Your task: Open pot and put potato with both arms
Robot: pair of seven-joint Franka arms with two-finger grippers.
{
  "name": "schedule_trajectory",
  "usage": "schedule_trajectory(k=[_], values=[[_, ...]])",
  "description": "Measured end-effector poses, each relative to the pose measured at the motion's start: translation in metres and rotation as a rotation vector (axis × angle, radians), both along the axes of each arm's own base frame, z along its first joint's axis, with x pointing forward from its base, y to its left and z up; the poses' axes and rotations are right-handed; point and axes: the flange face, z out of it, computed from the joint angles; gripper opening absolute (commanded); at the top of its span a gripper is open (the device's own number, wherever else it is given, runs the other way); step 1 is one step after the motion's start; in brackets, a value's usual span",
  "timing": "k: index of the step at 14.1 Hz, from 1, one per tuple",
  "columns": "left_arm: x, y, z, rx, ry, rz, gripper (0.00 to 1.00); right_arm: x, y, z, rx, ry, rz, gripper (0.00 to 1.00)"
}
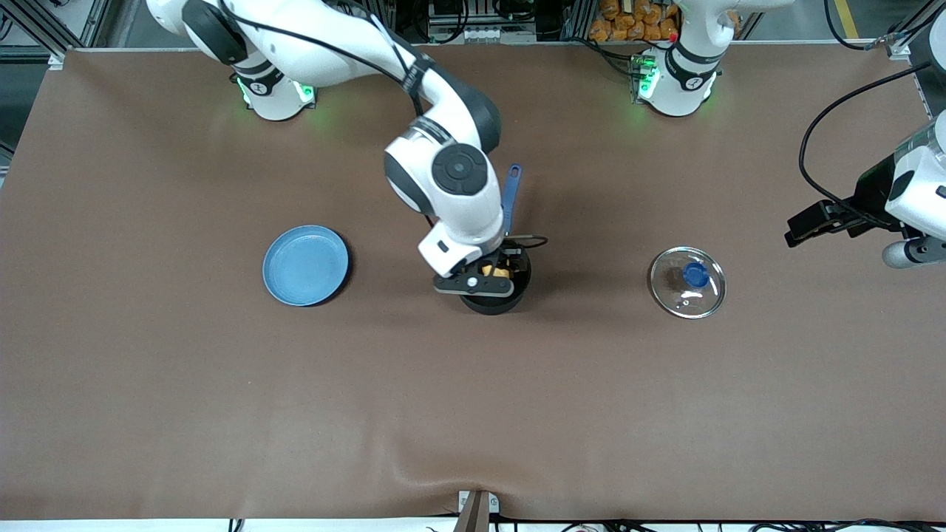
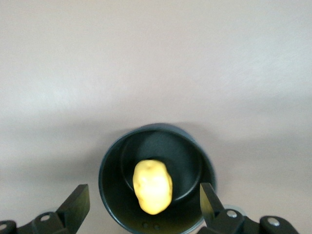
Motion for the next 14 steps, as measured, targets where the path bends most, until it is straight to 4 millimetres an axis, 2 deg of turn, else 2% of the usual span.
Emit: schedule_trajectory(k=[2,5,7,8,11,14], values=[[0.000,0.000,0.000,0.000,0.000,0.000,1.00,0.026,-0.047,0.039,0.003,0.003,-0.021,1.00],[0.000,0.000,0.000,0.000,0.000,0.000,1.00,0.064,-0.153,0.099,0.048,0.058,0.041,1.00],[0.000,0.000,0.000,0.000,0.000,0.001,1.00,0.076,-0.221,0.123,0.034,0.110,0.067,1.00],[0.000,0.000,0.000,0.000,0.000,0.001,1.00,0.079,-0.247,0.133,0.016,0.120,0.070,1.00],[0.000,0.000,0.001,0.000,-0.001,0.000,1.00,0.081,-0.295,0.167,-0.016,0.075,0.067,1.00],[0.000,0.000,0.001,0.000,-0.003,0.000,1.00,0.067,-0.325,0.202,-0.034,0.042,0.052,1.00]])
